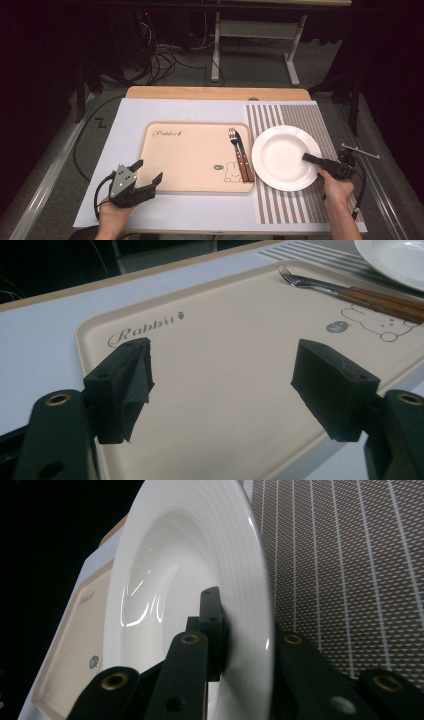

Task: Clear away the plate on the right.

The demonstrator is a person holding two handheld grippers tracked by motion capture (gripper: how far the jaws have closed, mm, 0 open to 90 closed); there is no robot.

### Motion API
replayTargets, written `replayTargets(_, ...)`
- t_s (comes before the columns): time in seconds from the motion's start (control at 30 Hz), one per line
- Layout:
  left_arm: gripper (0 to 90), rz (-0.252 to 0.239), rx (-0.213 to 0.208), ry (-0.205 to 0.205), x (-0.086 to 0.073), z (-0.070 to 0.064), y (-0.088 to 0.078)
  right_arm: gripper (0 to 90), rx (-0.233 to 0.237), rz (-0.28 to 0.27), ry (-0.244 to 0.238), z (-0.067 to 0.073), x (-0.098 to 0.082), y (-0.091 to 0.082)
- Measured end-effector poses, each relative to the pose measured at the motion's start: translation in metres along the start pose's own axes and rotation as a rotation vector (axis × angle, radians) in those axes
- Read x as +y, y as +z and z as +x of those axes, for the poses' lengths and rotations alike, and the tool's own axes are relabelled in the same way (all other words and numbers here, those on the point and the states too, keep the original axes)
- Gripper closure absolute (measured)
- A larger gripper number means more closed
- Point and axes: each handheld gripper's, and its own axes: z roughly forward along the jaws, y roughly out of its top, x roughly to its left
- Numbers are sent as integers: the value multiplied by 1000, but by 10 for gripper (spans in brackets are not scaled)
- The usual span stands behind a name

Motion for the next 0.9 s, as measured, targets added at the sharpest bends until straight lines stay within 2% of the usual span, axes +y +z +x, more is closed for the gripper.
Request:
replayTargets(0.4,248,1,-3,-2,0,1,0,841,14,18,-7,3,0,-1)
replayTargets(0.9,244,-13,7,-23,0,5,-2,842,79,19,-23,16,3,-1)
